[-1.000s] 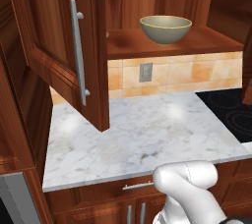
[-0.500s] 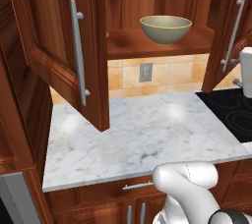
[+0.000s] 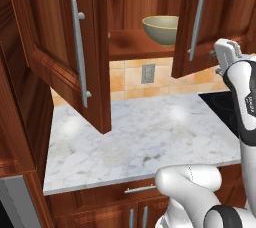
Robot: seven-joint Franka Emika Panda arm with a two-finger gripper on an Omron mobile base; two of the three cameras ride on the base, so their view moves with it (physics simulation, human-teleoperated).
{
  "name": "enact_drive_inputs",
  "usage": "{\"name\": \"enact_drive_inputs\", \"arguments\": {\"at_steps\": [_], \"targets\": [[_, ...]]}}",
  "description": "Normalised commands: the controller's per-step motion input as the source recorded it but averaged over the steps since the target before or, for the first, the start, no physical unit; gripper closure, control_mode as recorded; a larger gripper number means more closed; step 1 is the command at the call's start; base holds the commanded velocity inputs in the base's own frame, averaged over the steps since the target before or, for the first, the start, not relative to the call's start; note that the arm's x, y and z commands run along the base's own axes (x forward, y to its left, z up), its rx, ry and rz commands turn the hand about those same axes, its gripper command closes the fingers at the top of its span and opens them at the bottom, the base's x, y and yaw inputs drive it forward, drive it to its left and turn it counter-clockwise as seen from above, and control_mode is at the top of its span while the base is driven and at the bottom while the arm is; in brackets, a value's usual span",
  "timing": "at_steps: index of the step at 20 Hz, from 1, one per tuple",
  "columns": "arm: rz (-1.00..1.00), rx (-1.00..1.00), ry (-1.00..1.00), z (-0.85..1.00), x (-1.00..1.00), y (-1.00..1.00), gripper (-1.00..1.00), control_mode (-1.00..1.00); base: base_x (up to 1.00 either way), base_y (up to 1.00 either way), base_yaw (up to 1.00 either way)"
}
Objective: Open the cabinet. Pick the bowls from the counter and place them in the cabinet. Then close the cabinet.
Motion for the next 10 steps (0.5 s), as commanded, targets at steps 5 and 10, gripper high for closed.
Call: {"name": "enact_drive_inputs", "arguments": {"at_steps": [5,10], "targets": [[-0.13,-0.01,0.0,0.0,1.0,0.01,-1.0,-1.0,0.0,0.0,0.0],[-0.09,0.0,0.0,0.0,0.94,0.0,-1.0,-1.0,0.0,0.0,0.0]]}}
